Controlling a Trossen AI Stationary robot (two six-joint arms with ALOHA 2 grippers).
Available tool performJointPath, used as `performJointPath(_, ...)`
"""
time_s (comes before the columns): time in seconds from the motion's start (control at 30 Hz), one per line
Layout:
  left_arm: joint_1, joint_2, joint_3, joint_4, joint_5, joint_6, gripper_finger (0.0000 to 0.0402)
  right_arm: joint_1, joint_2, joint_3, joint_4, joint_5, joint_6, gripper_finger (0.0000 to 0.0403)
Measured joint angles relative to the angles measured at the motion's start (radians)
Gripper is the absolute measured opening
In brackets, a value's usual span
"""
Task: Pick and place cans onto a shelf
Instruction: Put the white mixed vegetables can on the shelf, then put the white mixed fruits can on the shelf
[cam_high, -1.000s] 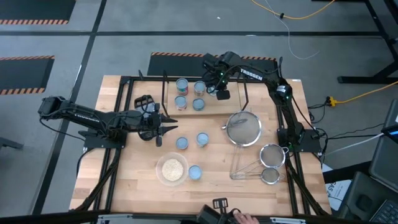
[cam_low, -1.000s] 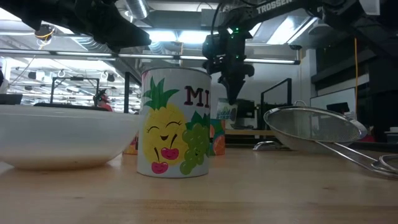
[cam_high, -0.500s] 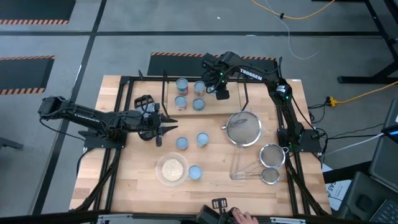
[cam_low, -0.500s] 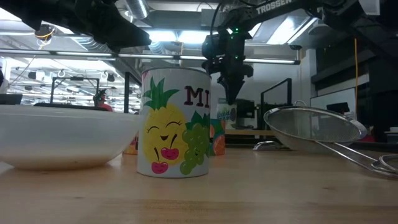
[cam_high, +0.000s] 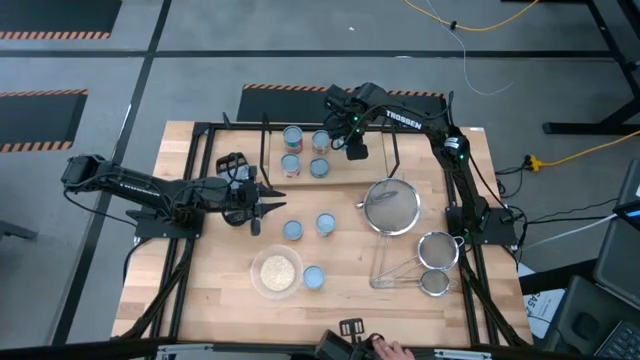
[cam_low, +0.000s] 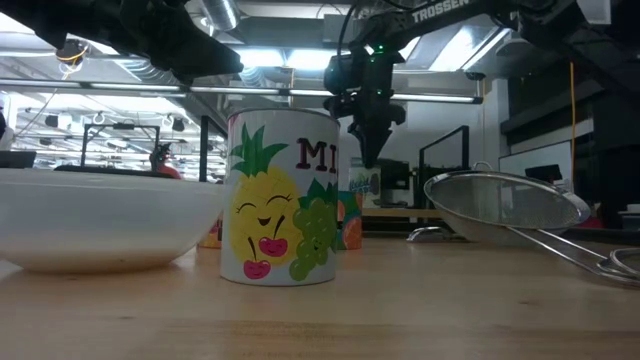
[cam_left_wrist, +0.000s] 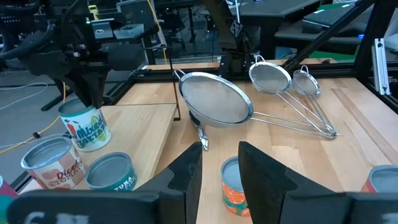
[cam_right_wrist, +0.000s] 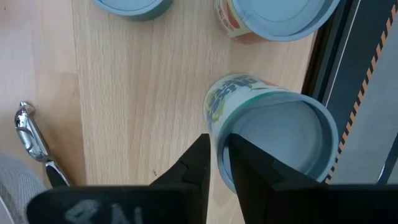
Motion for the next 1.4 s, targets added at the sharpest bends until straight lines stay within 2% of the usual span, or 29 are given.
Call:
performJointPath(0.73,0.0,0.0,0.0,0.0,0.0,0.0,0.0098,0.044,0.0,0.002,-0.016,0.007,0.0,0.0064)
performJointPath(0.93,0.0,0.0,0.0,0.0,0.0,0.0,0.0098,0.052,0.0,0.002,-0.039,0.186,0.0,0.0065)
performJointPath(1.03,0.0,0.0,0.0,0.0,0.0,0.0,0.0098,0.052,0.0,0.004,-0.057,0.216,0.0,0.0065)
performJointPath(1.2,0.0,0.0,0.0,0.0,0.0,0.0,0.0098,0.059,-0.002,0.055,-0.099,0.21,0.0,0.0065)
performJointPath(1.4,0.0,0.0,0.0,0.0,0.0,0.0,0.0098,0.092,-0.002,0.185,-0.165,0.191,0.055,0.0065)
